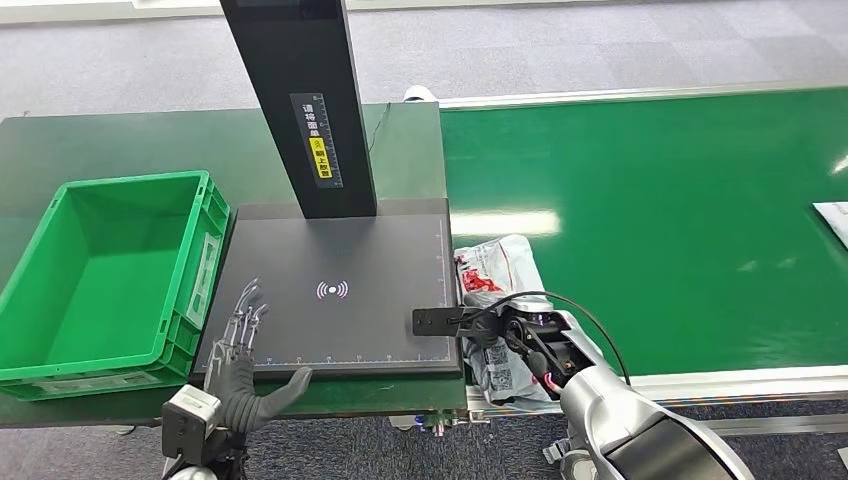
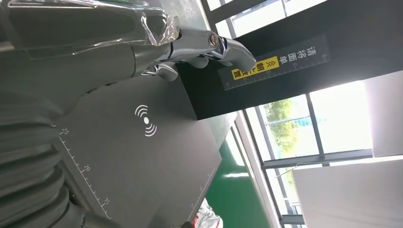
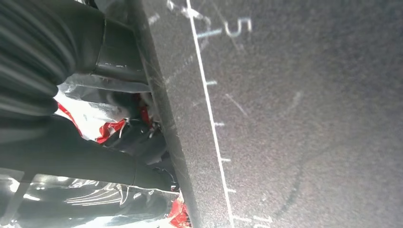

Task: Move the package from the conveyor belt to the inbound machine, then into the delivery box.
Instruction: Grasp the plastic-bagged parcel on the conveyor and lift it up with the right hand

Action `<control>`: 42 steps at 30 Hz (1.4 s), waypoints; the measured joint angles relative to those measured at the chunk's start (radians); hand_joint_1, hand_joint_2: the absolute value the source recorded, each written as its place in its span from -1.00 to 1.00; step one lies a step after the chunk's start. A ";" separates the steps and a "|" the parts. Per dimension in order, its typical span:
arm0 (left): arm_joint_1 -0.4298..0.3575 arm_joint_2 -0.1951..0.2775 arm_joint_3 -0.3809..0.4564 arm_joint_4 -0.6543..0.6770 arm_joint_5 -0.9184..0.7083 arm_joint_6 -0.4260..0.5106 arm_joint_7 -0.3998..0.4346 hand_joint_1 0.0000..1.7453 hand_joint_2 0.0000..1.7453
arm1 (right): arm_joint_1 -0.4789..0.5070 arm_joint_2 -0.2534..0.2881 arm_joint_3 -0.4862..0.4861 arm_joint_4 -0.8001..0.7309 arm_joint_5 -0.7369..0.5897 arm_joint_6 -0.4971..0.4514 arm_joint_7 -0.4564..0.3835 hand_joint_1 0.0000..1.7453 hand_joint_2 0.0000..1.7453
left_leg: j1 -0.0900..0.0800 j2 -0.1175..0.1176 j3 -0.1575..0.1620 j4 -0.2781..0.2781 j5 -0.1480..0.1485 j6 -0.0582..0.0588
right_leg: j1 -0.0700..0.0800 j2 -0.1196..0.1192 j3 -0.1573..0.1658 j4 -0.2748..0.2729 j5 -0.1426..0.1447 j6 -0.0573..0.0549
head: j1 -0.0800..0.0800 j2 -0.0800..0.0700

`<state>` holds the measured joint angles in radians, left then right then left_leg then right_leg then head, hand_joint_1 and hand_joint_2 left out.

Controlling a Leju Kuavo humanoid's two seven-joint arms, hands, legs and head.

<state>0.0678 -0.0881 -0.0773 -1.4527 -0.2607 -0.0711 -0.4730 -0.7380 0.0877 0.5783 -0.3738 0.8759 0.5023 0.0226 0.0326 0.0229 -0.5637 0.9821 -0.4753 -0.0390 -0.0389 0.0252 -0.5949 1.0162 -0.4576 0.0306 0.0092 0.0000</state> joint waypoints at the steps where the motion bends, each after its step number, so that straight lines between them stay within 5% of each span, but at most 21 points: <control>1: 0.001 0.000 0.000 0.000 0.001 0.001 -0.001 -1.00 1.00 | 0.001 0.000 0.000 0.000 -0.003 -0.007 -0.002 1.00 1.00 | 0.000 0.000 0.000 0.000 0.000 0.000 | 0.000 0.000 0.000 0.000 0.000 0.000 | 0.000 0.000; 15: 0.090 0.010 0.027 -0.071 0.011 0.012 -0.029 -1.00 1.00 | 0.011 -0.023 -0.029 -0.065 -0.176 -0.242 -0.184 1.00 1.00 | 0.004 0.014 0.000 0.000 -0.002 -0.003 | 0.004 0.014 -0.004 0.001 0.003 -0.005 | 0.000 0.000; 20: 0.107 0.011 0.041 -0.093 0.017 0.012 -0.035 -1.00 1.00 | 0.010 -0.017 -0.039 -0.172 -0.257 -0.255 -0.255 1.00 1.00 | 0.005 0.009 0.002 -0.001 -0.001 -0.004 | 0.004 0.010 -0.004 0.001 0.003 -0.006 | 0.000 0.000; 24: 0.129 0.008 0.052 -0.107 0.012 0.014 -0.042 -1.00 1.00 | 0.010 -0.016 -0.033 -0.221 -0.249 -0.218 -0.215 -0.96 1.00 | 0.004 -0.002 -0.001 -0.001 0.000 -0.004 | 0.004 -0.001 -0.001 0.001 0.001 -0.005 | 0.000 0.000; 33: 0.123 -0.002 0.073 -0.112 -0.011 0.002 -0.040 -1.00 1.00 | 0.008 -0.014 0.032 -0.177 -0.183 -0.153 -0.089 -1.00 1.00 | 0.002 -0.006 -0.002 0.000 0.001 -0.003 | 0.002 -0.004 -0.001 0.000 0.001 -0.004 | 0.000 0.000; 42: 0.140 -0.020 0.099 -0.120 -0.014 0.009 -0.030 -1.00 1.00 | 0.007 -0.046 0.030 -0.157 -0.146 -0.379 0.071 -1.00 1.00 | 0.002 -0.007 -0.001 0.000 0.001 -0.003 | 0.002 -0.006 0.002 0.000 0.001 -0.003 | 0.000 0.000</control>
<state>0.2075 -0.1081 0.0215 -1.5726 -0.2746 -0.0617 -0.5033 -0.7313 0.0415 0.6082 -0.5305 0.7298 0.1234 0.0940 0.0346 0.0156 -0.5643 0.9821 -0.4745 -0.0416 -0.0370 0.0192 -0.5932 1.0158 -0.4569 0.0271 0.0092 0.0000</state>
